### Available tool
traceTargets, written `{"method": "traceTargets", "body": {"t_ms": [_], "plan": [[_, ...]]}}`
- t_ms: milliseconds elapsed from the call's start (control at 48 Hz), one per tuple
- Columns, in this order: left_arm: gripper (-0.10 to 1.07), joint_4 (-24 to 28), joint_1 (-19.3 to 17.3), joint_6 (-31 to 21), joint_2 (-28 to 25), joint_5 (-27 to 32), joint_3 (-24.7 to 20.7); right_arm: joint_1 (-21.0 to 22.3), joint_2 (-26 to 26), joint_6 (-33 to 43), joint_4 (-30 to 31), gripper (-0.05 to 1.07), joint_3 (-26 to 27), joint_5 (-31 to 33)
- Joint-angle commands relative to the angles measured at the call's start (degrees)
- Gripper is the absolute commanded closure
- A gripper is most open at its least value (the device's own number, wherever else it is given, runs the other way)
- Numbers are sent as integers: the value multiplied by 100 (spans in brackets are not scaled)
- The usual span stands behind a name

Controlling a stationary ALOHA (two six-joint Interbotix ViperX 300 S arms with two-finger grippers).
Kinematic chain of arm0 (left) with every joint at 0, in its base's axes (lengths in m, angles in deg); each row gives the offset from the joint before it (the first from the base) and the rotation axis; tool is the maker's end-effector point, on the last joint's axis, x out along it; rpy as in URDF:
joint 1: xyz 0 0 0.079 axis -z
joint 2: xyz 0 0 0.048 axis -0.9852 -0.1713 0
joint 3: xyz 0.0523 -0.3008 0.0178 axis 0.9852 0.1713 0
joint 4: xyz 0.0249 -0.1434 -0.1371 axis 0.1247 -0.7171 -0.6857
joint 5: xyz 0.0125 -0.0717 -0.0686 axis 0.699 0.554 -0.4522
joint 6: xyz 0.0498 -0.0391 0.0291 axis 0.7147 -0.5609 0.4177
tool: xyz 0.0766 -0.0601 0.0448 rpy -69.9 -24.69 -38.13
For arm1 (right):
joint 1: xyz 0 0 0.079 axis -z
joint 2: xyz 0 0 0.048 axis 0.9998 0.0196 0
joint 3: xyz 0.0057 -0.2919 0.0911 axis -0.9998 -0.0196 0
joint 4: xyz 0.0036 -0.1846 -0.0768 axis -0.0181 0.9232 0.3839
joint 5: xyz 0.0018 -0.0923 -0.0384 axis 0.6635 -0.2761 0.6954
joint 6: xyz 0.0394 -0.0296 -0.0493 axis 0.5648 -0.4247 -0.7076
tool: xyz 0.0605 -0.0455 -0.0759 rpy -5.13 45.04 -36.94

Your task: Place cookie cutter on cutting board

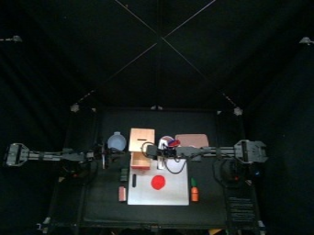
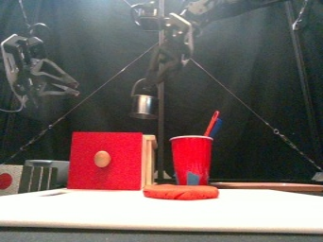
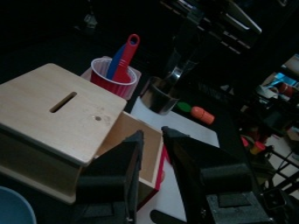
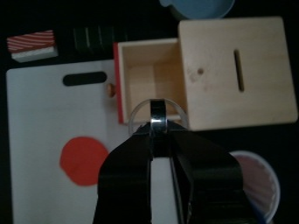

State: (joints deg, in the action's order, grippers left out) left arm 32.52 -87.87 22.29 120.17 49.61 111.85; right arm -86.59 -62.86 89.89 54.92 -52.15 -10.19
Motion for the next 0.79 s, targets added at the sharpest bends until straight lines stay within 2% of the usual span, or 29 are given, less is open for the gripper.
{"method": "traceTargets", "body": {"t_ms": [0,146,312,417,583,688,771], "plan": [[30,35,-70,18,-18,-26,-141,-167,-686,281,-35,57,-615,26],[30,167,-246,18,-26,-26,-255,-369,-1213,1081,79,57,-1960,-237],[30,360,-686,18,-185,123,-527,-448,-1459,1723,439,57,-3006,-1055],[30,510,-967,18,-352,536,-835,-448,-1468,1846,791,57,-3340,-1406],[30,721,-1380,9,-712,1380,-1433,-413,-1380,1907,1020,56,-3542,-1503],[30,800,-1573,18,-888,1635,-1705,-413,-1292,1969,1037,51,-3568,-1538],[30,940,-1679,18,-967,1652,-1846,-439,-1248,1978,1055,42,-3612,-1538]]}}
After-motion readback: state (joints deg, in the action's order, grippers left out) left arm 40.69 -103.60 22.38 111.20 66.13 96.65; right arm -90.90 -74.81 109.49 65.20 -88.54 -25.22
